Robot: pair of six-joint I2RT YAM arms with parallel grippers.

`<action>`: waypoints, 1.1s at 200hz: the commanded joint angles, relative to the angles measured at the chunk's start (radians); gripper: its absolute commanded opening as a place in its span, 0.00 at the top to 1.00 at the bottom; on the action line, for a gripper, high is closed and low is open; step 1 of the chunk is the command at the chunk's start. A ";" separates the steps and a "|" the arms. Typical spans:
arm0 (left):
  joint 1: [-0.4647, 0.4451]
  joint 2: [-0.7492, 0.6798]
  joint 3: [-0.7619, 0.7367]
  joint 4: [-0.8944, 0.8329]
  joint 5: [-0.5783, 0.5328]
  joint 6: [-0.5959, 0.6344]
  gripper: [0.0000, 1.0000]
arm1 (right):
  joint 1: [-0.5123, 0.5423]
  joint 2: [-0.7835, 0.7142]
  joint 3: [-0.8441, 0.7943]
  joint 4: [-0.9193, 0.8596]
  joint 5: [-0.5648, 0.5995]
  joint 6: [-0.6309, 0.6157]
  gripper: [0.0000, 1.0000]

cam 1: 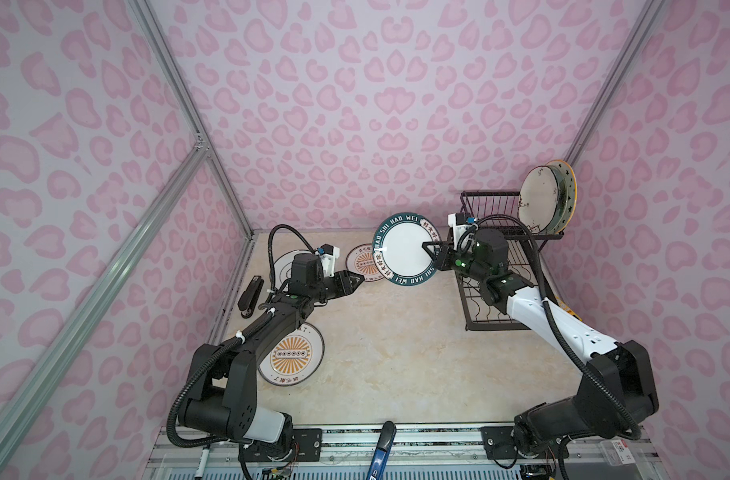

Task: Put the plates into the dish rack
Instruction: 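Release the left gripper and carry the upright plate toward the rack with the right gripper, then lower the green-rimmed plate into the rack slots beside the other plates with the right gripper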

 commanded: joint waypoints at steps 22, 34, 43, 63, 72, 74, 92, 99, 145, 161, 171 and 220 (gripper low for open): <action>-0.002 -0.009 -0.009 0.049 0.010 -0.004 0.58 | -0.058 -0.046 0.126 -0.109 0.038 -0.144 1.00; -0.002 -0.008 -0.007 0.049 0.008 -0.001 0.58 | -0.075 -0.058 0.175 -0.159 0.083 -0.182 1.00; -0.002 -0.007 -0.007 0.049 0.009 -0.001 0.59 | -0.087 -0.063 0.208 -0.188 0.108 -0.207 1.00; -0.002 -0.010 -0.009 0.049 0.006 -0.006 0.59 | -0.113 -0.071 0.273 -0.246 0.189 -0.266 1.00; -0.003 -0.011 -0.010 0.048 0.004 -0.006 0.59 | -0.120 -0.076 0.299 -0.273 0.241 -0.290 1.00; -0.002 -0.013 -0.009 0.046 0.004 -0.006 0.59 | -0.121 -0.077 0.304 -0.276 0.256 -0.296 1.00; -0.002 -0.015 -0.008 0.040 0.004 -0.005 0.59 | -0.123 -0.092 0.325 -0.295 0.384 -0.356 1.00; -0.003 -0.016 -0.008 0.038 0.004 -0.004 0.59 | -0.126 -0.096 0.353 -0.296 0.429 -0.380 1.00; -0.002 -0.032 -0.008 0.014 -0.003 0.005 0.59 | -0.170 -0.078 0.444 -0.331 0.636 -0.504 1.00; -0.002 -0.035 -0.011 0.005 -0.004 0.005 0.59 | -0.191 -0.064 0.457 -0.326 0.689 -0.527 1.00; -0.002 -0.037 -0.011 -0.003 -0.004 0.006 0.59 | -0.205 -0.051 0.469 -0.326 0.719 -0.546 1.00; -0.003 -0.051 -0.006 -0.035 -0.015 0.021 0.59 | -0.262 0.066 0.571 -0.368 0.780 -0.654 1.00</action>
